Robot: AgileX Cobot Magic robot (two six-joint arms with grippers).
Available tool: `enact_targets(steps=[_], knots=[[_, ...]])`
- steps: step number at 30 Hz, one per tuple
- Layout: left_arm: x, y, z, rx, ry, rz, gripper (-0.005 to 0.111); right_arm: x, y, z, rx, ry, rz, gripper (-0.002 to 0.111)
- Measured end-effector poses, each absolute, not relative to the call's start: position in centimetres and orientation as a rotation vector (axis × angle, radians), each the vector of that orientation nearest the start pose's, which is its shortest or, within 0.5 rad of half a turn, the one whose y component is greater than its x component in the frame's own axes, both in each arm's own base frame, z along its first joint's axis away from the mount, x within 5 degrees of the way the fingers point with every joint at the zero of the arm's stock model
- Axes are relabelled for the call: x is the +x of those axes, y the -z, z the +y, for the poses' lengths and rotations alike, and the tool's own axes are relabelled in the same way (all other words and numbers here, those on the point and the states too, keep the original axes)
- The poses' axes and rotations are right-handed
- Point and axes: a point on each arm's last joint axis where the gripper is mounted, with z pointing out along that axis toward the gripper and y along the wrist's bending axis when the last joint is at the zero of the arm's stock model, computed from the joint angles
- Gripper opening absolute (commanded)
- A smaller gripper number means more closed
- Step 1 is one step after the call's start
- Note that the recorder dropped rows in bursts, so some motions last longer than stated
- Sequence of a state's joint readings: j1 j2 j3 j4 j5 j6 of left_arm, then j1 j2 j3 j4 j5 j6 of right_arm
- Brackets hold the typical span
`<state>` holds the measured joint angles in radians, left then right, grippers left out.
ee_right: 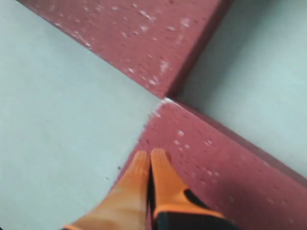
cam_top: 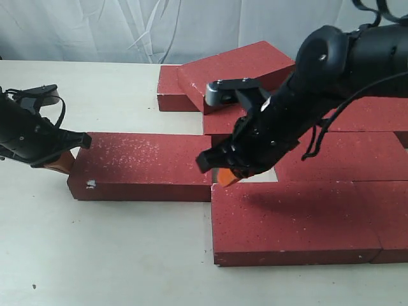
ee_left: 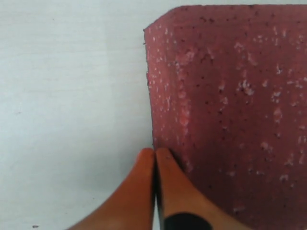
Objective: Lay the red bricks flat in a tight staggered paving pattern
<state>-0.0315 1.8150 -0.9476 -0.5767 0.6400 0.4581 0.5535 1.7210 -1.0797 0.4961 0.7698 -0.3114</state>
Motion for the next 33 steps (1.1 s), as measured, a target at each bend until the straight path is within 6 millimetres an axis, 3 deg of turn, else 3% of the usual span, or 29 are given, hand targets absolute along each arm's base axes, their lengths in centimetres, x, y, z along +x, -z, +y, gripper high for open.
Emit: enact_targets(steps=[3, 6, 13, 24, 27, 33], knots=[[31.8, -14.3, -4.0, 0.066, 0.491, 2.879, 0.000, 25.9, -18.5, 23.0, -0.838, -0.617, 2.721, -0.001], [31.8, -14.3, -4.0, 0.066, 0.491, 2.879, 0.000, 25.6, -16.8, 24.6, -0.867, -0.596, 2.700, -0.001], [31.8, -14.3, -4.0, 0.062, 0.495, 2.878, 0.000, 26.8, -14.1, 25.3, -0.813, -0.537, 2.659, -0.001], [31.8, -14.3, -4.1, 0.051, 0.507, 2.879, 0.000, 26.8, -14.1, 25.3, -0.871, -0.500, 2.640, -0.001], [31.8, -14.4, -4.1, 0.045, 0.515, 2.879, 0.000, 26.3, -15.0, 25.1, -0.896, -0.520, 2.656, -0.001], [31.8, -14.4, -4.1, 0.037, 0.523, 2.879, 0.000, 25.0, -18.6, 24.4, -0.942, -0.574, 2.646, -0.001]])
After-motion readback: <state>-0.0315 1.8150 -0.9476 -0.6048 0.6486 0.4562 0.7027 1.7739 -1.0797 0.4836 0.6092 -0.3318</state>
